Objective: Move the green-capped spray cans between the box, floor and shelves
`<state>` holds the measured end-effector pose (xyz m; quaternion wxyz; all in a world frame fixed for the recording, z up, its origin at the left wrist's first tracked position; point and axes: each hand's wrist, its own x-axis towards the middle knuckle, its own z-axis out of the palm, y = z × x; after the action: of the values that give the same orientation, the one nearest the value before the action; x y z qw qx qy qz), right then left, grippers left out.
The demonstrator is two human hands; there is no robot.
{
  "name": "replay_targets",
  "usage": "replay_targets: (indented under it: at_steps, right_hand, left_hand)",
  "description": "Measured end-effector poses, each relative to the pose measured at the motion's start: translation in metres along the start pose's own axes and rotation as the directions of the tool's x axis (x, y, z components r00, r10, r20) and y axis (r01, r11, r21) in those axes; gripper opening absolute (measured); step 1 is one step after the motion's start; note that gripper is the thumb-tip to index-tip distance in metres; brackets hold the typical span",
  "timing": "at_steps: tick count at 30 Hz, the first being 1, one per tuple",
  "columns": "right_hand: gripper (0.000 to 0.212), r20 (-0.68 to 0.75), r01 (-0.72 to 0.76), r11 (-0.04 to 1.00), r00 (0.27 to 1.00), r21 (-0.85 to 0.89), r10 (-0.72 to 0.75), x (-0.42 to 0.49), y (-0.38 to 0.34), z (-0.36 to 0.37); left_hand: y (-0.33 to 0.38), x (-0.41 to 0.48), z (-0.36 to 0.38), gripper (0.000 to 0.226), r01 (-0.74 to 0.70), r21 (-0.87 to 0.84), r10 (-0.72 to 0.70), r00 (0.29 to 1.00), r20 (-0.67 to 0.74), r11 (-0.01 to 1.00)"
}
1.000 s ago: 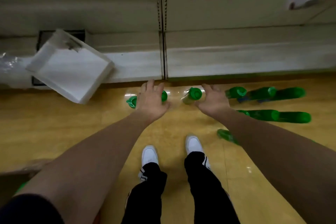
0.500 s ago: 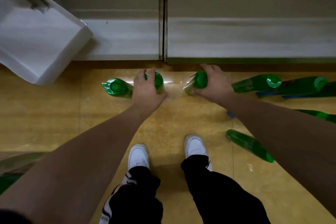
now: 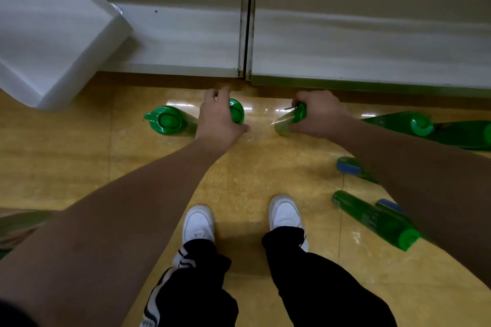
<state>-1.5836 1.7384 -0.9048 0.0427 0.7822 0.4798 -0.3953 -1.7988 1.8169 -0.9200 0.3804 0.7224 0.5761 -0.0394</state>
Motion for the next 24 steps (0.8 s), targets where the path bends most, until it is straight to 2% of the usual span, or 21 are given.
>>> replay_targets:
  at_steps: [6, 9, 11, 15, 20, 24]
  right_hand:
    - [0.056, 0.014, -0.022, 1.000, 1.000, 0.010, 0.022, 0.006, 0.000, 0.001]
    - [0.064, -0.013, -0.005, 1.000, 1.000, -0.003, 0.005, 0.004, 0.000, 0.003]
    - [0.073, -0.045, 0.017, 1.000, 0.999, -0.003, -0.017, -0.002, 0.001, 0.006]
    - [0.062, -0.128, 0.048, 0.999, 0.991, -0.008, -0.049, -0.020, 0.001, 0.014]
    - [0.073, -0.181, 0.007, 0.999, 0.984, 0.036, 0.000, -0.046, -0.016, 0.000]
    - [0.071, -0.193, 0.010, 1.000, 0.981, 0.005, -0.009, -0.079, -0.040, -0.033]
  left_hand:
    - [-0.001, 0.001, 0.005, 0.074, -0.008, 0.000, 0.008, 0.999, -0.048, 1.000]
    - [0.000, 0.001, 0.005, 0.066, -0.009, 0.009, 0.009, 0.998, -0.057, 1.000]
    - [-0.002, -0.001, 0.004, 0.064, -0.017, 0.007, 0.017, 0.999, -0.048, 1.000]
    - [-0.005, -0.013, -0.003, 0.063, -0.055, 0.035, 0.055, 0.998, -0.026, 0.998]
    - [0.007, -0.036, -0.030, 0.064, -0.090, 0.067, 0.091, 0.996, -0.009, 0.994]
    - [0.029, -0.066, -0.064, 0.067, -0.073, 0.059, 0.076, 0.996, -0.042, 0.996]
